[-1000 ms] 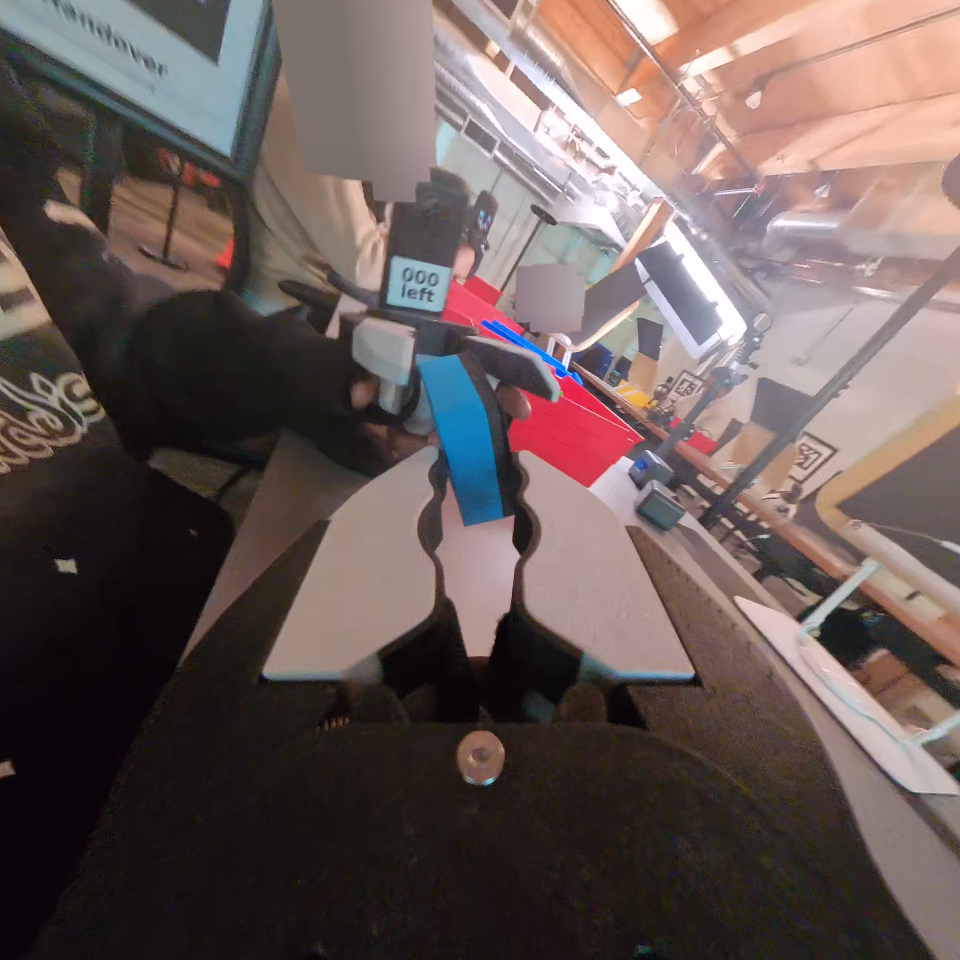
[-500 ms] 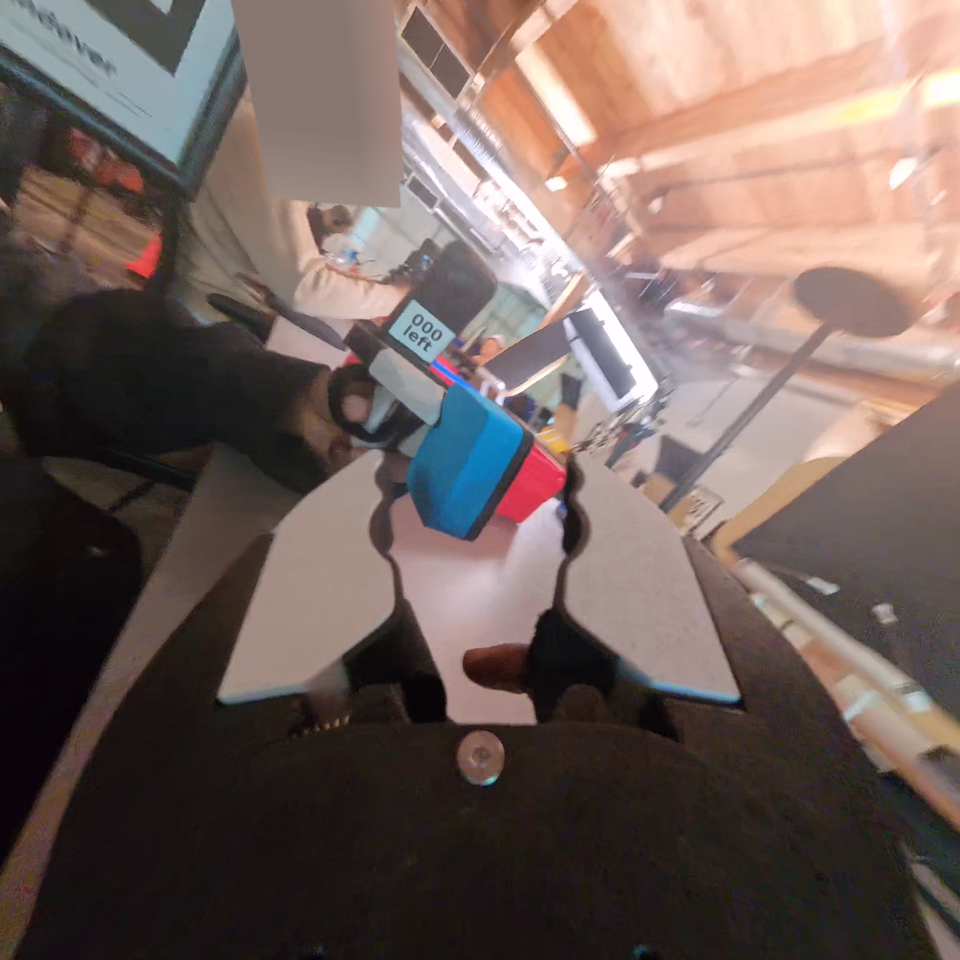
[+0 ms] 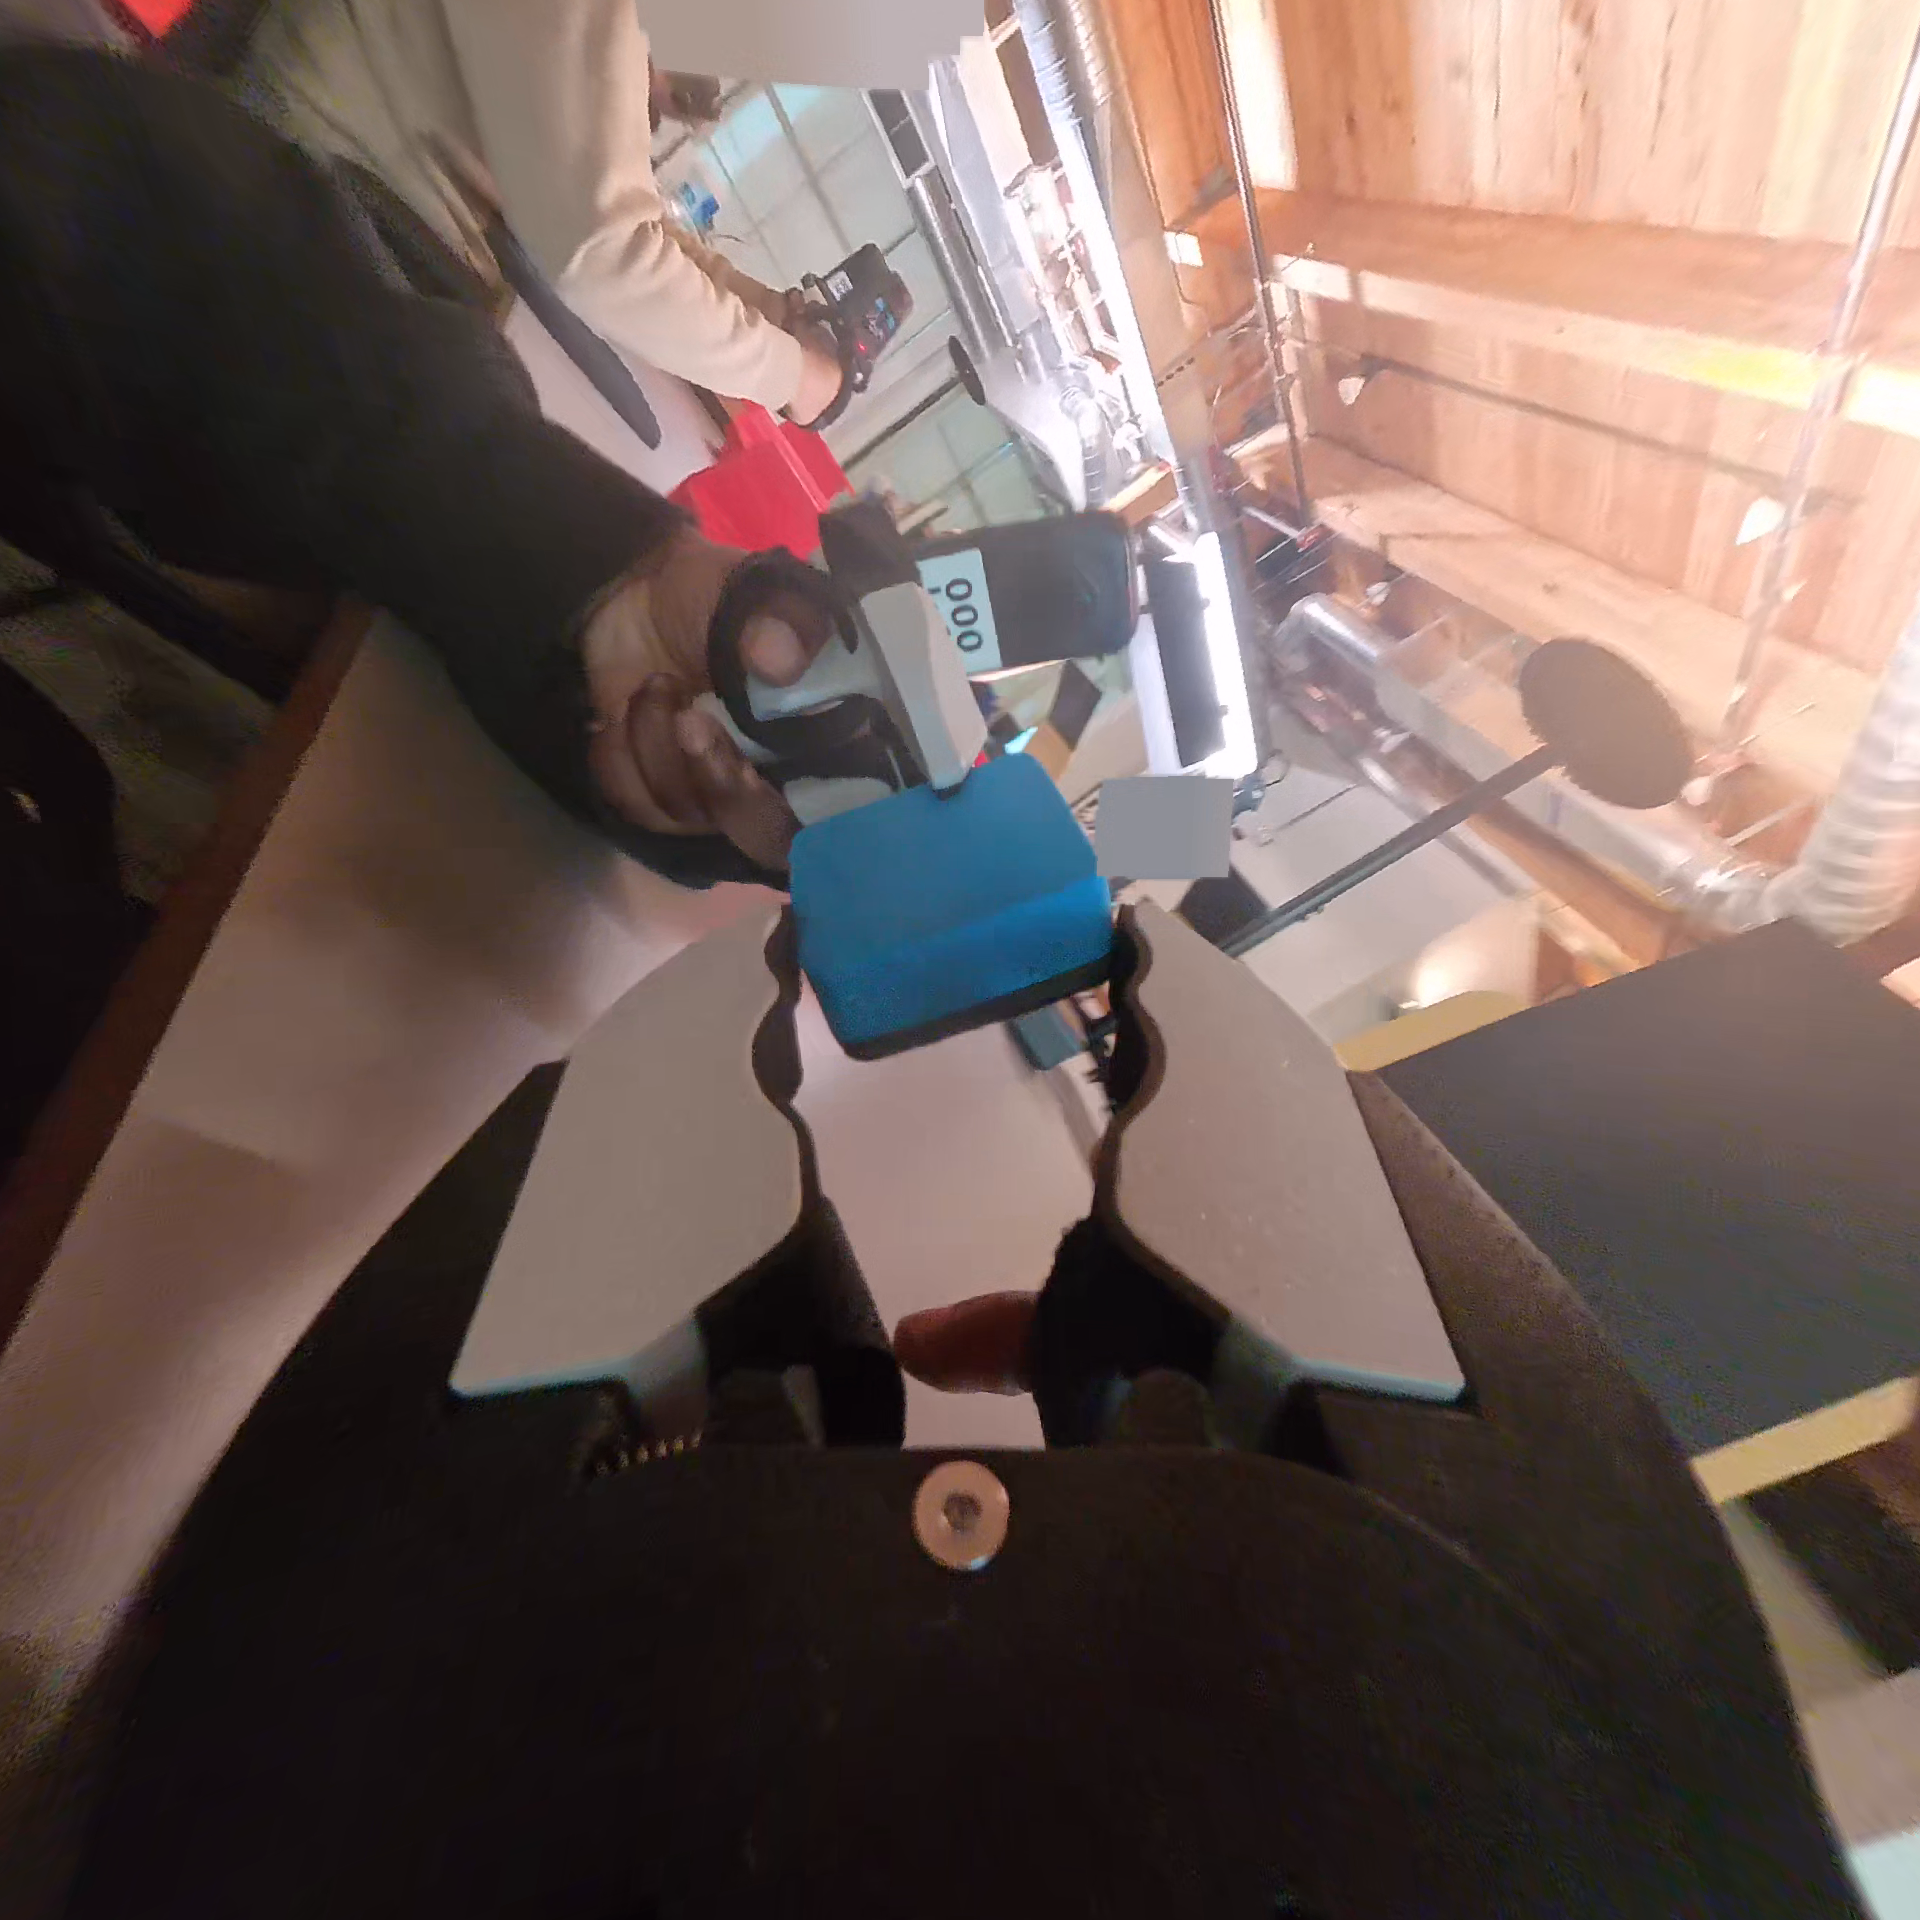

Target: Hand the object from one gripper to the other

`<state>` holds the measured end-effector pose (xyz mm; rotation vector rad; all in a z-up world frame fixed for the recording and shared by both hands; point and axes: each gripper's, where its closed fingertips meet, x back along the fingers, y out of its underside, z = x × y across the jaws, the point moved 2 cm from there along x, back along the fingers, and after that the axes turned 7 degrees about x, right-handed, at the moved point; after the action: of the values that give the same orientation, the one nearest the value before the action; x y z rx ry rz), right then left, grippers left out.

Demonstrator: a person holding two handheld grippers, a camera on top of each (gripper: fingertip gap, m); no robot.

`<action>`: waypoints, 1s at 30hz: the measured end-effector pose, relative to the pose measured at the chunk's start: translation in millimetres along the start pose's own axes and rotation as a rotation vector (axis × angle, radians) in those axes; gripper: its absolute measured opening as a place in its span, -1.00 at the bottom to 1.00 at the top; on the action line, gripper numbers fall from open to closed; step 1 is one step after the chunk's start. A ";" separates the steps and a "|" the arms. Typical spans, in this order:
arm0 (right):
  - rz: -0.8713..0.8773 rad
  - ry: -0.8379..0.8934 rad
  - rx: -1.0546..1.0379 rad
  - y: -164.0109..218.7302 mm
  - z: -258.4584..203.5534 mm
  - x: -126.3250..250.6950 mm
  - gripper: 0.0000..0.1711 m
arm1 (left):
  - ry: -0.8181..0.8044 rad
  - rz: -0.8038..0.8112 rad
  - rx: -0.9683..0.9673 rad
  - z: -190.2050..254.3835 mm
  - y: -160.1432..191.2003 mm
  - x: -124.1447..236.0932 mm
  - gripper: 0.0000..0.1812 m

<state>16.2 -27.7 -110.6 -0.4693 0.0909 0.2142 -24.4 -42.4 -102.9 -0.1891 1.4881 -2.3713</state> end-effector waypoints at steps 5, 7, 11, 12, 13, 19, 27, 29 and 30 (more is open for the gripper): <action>0.079 -0.112 -0.432 1.4 10.3 6.4 -0.33 | -0.141 0.103 -0.604 14.4 -7.3 -5.1 -0.32; 0.118 -0.118 -0.536 1.5 17.6 10.2 -0.33 | -0.187 0.091 -0.747 14.9 -4.0 -9.5 -0.25; 0.136 -0.170 -0.618 0.9 16.5 11.6 -0.33 | -0.258 0.063 -0.832 7.8 -2.2 -12.2 -0.24; 0.130 -0.180 -0.612 0.8 14.9 10.8 -0.33 | -0.261 0.069 -0.843 8.2 -2.8 -12.4 -0.24; 0.125 -0.191 -0.607 0.5 13.1 10.3 -0.33 | -0.256 0.073 -0.848 9.3 -2.5 -13.2 -0.24; 0.126 -0.217 -0.609 -1.0 10.0 10.1 -0.33 | -0.285 0.005 -0.905 4.0 6.4 -18.0 -0.37; 0.173 -0.055 -0.470 -5.3 19.8 13.4 -0.27 | -0.236 -0.011 -0.547 -1.7 -0.9 -6.4 -0.41; 0.179 0.060 -0.324 -7.8 25.5 15.1 -0.22 | -0.175 0.000 -0.383 -1.2 -2.5 -0.8 -0.41; 0.142 0.076 -0.241 -7.1 23.5 13.5 -0.22 | -0.146 -0.005 -0.298 -1.8 -1.5 0.2 -0.41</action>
<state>31.8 -20.6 -88.4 -0.7125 0.1744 0.3492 -25.4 -40.4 -102.3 -0.4271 1.7615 -2.0778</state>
